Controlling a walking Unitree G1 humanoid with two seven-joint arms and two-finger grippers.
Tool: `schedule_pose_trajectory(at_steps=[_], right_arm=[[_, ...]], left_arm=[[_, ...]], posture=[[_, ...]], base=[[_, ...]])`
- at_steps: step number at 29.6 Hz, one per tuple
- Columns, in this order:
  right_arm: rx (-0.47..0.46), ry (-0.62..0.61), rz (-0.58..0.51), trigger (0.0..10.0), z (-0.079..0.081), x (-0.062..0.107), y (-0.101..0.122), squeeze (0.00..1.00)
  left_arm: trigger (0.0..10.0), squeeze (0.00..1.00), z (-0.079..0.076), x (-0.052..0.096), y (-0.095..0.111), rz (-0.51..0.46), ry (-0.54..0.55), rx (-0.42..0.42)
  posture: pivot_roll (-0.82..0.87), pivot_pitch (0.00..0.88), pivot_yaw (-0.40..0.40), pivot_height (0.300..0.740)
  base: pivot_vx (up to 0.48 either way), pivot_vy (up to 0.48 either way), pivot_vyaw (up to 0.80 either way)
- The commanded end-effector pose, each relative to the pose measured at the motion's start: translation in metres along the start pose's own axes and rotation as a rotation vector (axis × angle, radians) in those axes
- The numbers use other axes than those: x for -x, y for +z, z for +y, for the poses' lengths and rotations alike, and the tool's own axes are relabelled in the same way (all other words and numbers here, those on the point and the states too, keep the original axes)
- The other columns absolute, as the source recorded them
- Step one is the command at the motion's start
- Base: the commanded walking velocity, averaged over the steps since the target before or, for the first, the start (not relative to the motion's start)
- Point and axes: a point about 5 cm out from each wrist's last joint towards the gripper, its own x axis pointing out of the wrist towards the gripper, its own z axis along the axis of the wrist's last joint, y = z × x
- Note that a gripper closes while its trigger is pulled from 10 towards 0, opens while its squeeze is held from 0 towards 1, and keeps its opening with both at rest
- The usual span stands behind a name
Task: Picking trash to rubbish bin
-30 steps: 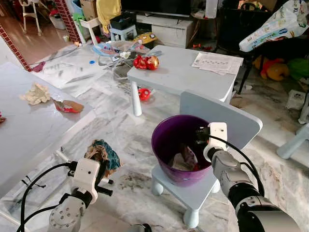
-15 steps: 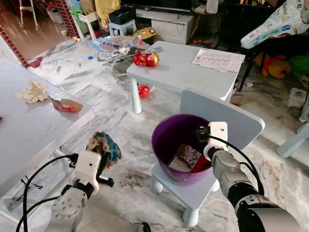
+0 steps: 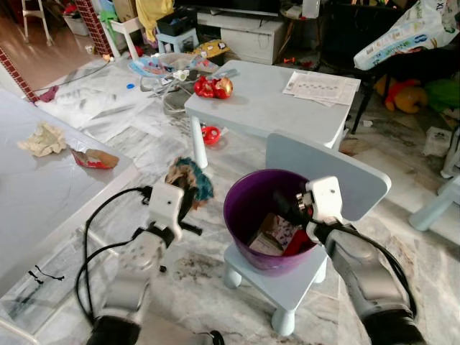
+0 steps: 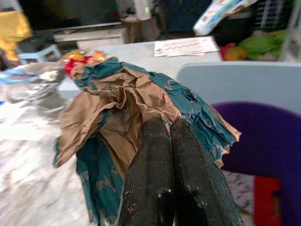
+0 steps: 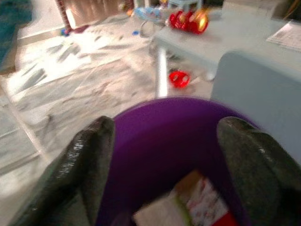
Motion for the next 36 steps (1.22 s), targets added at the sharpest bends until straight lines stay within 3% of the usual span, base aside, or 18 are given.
schedule_pose_trajectory(at_steps=[1, 2, 3, 4, 5, 9, 14, 21, 22, 28, 36], right_arm=[[-0.023, 0.130, 0.064, 10.0, 0.019, 0.016, 0.003, 0.94], [-0.023, 0.159, 0.088, 10.0, 0.023, 0.022, 0.003, 0.94], [-0.042, 0.212, 0.130, 10.0, 0.030, 0.032, 0.003, 0.75], [-0.042, 0.212, 0.130, 10.0, 0.030, 0.032, 0.003, 0.75], [-0.058, 0.268, 0.178, 10.0, 0.036, 0.043, 0.003, 0.62], [-0.077, 0.292, 0.242, 10.0, 0.040, 0.053, 0.003, 0.60], [-0.119, 0.369, 0.302, 10.0, 0.053, 0.065, 0.009, 0.46], [-0.174, 0.435, 0.336, 10.0, 0.069, 0.087, 0.017, 0.45], [-0.178, 0.435, 0.355, 10.0, 0.069, 0.092, 0.016, 0.45], [-0.197, 0.417, 0.381, 10.0, 0.066, 0.096, 0.015, 0.45], [-0.192, 0.425, 0.396, 10.0, 0.069, 0.094, 0.015, 0.49]], left_arm=[[10.0, 0.00, -0.005, -0.006, -0.005, 0.010, -0.023, -0.002], [10.0, 0.00, -0.009, -0.010, -0.005, 0.009, -0.037, -0.004], [10.0, 0.00, -0.015, -0.015, -0.005, 0.005, -0.064, 0.003], [10.0, 0.00, -0.015, -0.015, -0.005, 0.005, -0.064, 0.003], [10.0, 0.00, -0.022, -0.021, -0.004, -0.001, -0.090, 0.011], [10.0, 0.00, -0.029, -0.031, -0.004, -0.005, -0.107, 0.033], [10.0, 0.00, -0.047, -0.044, -0.014, 0.036, -0.128, 0.067], [10.0, 0.00, -0.073, -0.054, -0.028, 0.156, -0.114, 0.074], [10.0, 1.00, -0.075, -0.055, -0.030, 0.169, -0.097, 0.085], [10.0, 1.00, -0.080, -0.056, -0.031, 0.182, -0.098, 0.062], [10.0, 1.00, -0.075, -0.056, -0.032, 0.186, -0.065, 0.082]], posture=[[-0.12, 0.103, 0.120, 0.740], [-0.14, 0.101, 0.123, 0.740], [-0.14, 0.101, 0.124, 0.740], [-0.14, 0.101, 0.124, 0.740], [-0.14, 0.101, 0.124, 0.740], [-0.17, 0.097, 0.135, 0.740], [-0.23, 0.100, 0.144, 0.740], [-0.29, 0.124, 0.141, 0.740], [-0.31, 0.128, 0.142, 0.740], [-0.31, 0.135, 0.143, 0.740], [-0.29, 0.136, 0.139, 0.740]], base=[[0.000, 0.000, 0.00], [0.000, 0.000, 0.00], [0.000, 0.000, 0.00], [0.000, 0.000, 0.00], [0.000, 0.000, 0.00], [0.000, 0.000, 0.00], [0.000, 0.000, 0.00], [0.000, 0.000, 0.00], [0.000, 0.000, 0.00], [0.000, 0.000, 0.00], [0.000, 0.000, 0.00]])
